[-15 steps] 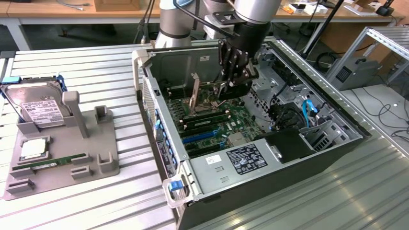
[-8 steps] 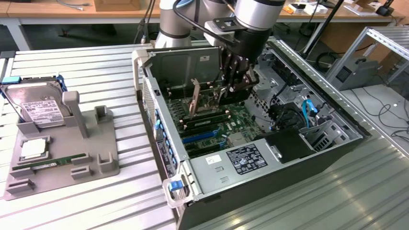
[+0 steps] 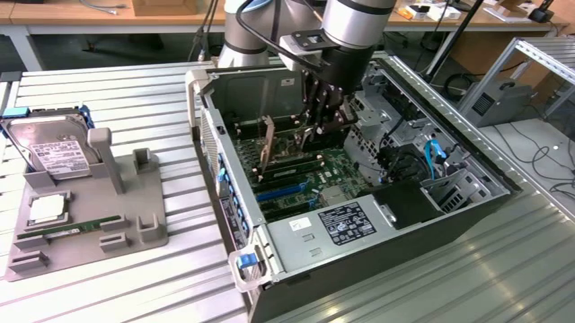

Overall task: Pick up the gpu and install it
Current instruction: 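Insert the gpu into the slot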

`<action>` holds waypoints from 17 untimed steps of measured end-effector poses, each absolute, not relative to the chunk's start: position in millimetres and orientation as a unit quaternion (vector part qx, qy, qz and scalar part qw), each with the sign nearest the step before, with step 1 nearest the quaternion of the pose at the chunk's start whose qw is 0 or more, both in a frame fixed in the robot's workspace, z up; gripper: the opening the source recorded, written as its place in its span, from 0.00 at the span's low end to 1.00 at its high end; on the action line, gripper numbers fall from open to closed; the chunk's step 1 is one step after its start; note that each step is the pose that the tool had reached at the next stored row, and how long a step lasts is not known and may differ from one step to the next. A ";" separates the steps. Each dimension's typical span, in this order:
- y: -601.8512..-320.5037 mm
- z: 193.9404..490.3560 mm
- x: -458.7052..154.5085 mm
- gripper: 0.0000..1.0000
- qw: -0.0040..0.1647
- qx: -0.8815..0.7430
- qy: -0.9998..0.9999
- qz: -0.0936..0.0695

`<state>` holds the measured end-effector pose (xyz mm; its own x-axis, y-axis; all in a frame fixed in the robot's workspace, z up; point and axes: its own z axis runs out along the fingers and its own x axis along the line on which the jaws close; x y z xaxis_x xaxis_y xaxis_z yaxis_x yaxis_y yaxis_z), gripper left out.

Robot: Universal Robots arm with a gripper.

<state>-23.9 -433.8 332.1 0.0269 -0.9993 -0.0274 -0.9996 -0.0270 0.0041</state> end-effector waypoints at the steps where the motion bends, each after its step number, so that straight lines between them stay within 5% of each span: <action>1: -433.9 331.1 -23.9 0.27 0.008 -0.713 0.701 0.011; 17: -451.7 316.0 -45.8 0.27 0.008 -0.695 0.719 0.011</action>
<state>-45.8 -451.7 316.0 -0.0340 -0.9991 -0.0268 -0.9994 0.0339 0.0041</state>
